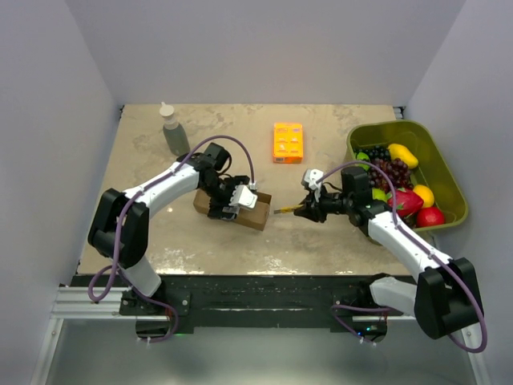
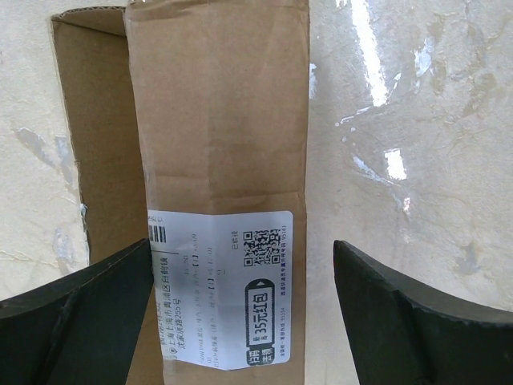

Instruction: Unpack the express box

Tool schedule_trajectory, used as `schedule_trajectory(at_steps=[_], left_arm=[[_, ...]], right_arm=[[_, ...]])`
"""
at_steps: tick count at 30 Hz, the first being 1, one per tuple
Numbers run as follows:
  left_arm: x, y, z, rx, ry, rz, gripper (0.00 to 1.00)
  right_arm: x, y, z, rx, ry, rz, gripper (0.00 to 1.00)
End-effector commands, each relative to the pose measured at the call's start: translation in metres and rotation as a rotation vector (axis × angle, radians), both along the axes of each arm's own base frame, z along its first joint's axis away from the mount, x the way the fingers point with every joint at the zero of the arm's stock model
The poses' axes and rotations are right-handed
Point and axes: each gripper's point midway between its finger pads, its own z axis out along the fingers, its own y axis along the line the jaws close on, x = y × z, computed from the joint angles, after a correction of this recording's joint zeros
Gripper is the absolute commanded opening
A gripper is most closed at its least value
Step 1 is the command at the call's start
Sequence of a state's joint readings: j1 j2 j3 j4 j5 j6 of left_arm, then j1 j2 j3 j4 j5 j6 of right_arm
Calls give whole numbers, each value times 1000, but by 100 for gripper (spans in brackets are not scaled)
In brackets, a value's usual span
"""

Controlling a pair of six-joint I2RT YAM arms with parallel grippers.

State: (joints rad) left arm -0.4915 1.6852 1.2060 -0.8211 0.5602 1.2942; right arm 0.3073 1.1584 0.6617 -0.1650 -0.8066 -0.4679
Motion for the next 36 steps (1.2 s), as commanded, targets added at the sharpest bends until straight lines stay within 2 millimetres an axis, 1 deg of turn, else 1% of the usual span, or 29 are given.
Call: schedule_trajectory(at_steps=[1,2,3,4,6,10,13,14,15,16,22,31,36], left_arm=[[-8,0,2,-5,51,42,93],[-8,0,0,-2,59,51,93],[-7,0,1,-1,57,51,93],[-8,0,1,-1,61,52,93],[-9,0,0,0,67,53,93],[-9,0,-2,0,72,51,93],[-8,-1,-2,-4,75,59,92],[-8,-1,-2,-3,78,59,92],[-9,-2,-2,-8,83,60,92],[-9,-2,-2,-8,84,63,92],[-11,-1,-2,-5,95,71,92],[-15,-1,-6,-7,115,81,91],[-18,0,-8,-7,124,85,91]], right_arm=[[6,6,12,45,-123,52,0],[7,5,10,43,-123,38,0],[13,3,10,38,-141,13,0],[13,2,8,34,-125,-5,0],[21,1,12,35,-165,-25,0],[29,3,17,45,-187,-39,0],[33,6,17,59,-192,-33,0],[34,7,16,60,-190,-27,0],[35,8,11,52,-183,-16,0],[35,9,13,55,-186,-5,0],[37,12,7,35,-179,36,0],[35,17,13,73,-162,56,0],[34,20,8,63,-142,72,0]])
